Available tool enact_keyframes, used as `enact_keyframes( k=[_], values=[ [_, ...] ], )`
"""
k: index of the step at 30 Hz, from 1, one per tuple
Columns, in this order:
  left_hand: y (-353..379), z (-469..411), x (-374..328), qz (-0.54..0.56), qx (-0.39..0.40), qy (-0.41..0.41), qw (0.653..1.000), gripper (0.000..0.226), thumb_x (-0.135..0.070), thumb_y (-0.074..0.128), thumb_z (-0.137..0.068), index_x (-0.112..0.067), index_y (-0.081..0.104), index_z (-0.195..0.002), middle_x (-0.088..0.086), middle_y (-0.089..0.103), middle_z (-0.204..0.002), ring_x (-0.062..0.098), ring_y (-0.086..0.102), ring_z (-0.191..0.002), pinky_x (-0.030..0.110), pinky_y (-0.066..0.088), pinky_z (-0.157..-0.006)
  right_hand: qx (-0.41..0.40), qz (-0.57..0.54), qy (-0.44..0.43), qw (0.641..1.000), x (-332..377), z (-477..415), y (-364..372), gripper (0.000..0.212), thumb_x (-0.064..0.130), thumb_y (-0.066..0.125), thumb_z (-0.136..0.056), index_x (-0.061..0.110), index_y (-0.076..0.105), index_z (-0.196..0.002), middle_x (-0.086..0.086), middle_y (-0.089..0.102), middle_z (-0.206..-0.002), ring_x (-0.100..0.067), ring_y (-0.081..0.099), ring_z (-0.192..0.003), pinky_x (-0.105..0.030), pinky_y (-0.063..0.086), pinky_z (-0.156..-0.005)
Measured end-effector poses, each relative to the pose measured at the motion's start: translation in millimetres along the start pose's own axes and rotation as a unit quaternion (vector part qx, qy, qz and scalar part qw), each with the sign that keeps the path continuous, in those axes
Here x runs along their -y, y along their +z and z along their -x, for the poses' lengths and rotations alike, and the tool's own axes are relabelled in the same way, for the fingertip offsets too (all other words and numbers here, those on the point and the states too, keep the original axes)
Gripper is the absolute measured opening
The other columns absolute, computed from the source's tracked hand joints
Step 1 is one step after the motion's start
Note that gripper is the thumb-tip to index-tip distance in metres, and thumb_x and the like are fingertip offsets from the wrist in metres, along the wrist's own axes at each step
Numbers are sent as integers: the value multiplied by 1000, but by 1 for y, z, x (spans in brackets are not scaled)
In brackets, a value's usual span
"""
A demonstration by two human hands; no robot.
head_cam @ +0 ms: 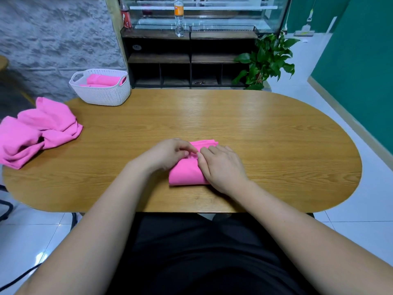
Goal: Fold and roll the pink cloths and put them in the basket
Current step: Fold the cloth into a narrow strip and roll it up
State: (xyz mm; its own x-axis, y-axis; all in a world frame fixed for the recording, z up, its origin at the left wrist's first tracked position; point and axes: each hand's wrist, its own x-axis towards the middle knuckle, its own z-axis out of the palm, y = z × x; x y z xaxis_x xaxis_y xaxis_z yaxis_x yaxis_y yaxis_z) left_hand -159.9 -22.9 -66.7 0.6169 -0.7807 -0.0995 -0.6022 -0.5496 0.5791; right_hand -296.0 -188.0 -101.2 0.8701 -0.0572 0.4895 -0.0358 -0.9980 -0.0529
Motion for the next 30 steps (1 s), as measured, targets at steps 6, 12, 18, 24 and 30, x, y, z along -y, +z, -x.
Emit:
enact_keyframes(
  k=[6,12,18,24,30],
  values=[
    [-13,-27,-3,-88,67,0,994,45,1,68,-88,-36,77,-112,-6,56,-107,12,57,-96,19,42,-77,-3,-10,12,1000,-2,1,2,36,38,40,-107,17,66,-93,-7,69,-83,-34,64,-83,-45,45,-77],
    [-16,-32,-1,-150,46,24,987,29,-13,81,-81,-28,79,-105,-3,55,-99,15,58,-91,27,43,-77,-39,-27,20,999,0,3,4,33,34,45,-106,16,64,-85,-6,64,-75,-34,62,-76,-44,45,-72],
    [-10,-33,9,-154,-26,63,986,8,-24,80,-89,-22,73,-92,-4,61,-95,16,59,-89,33,45,-79,-33,-28,23,999,-1,2,5,34,35,45,-107,16,63,-85,-6,64,-77,-34,62,-78,-45,45,-74],
    [-13,-34,24,-75,-174,-28,982,12,-28,67,-93,-24,60,-84,-4,70,-81,24,63,-79,39,50,-71,-30,-26,21,999,-1,3,5,33,35,45,-107,17,63,-86,-5,65,-77,-33,62,-78,-44,44,-74],
    [-14,-34,35,5,-256,-129,958,28,-30,59,-93,-12,61,-73,4,69,-66,31,67,-73,43,53,-72,-21,-23,19,999,0,2,3,36,36,42,-108,17,64,-88,-5,65,-78,-33,62,-79,-45,43,-73]
  ],
)
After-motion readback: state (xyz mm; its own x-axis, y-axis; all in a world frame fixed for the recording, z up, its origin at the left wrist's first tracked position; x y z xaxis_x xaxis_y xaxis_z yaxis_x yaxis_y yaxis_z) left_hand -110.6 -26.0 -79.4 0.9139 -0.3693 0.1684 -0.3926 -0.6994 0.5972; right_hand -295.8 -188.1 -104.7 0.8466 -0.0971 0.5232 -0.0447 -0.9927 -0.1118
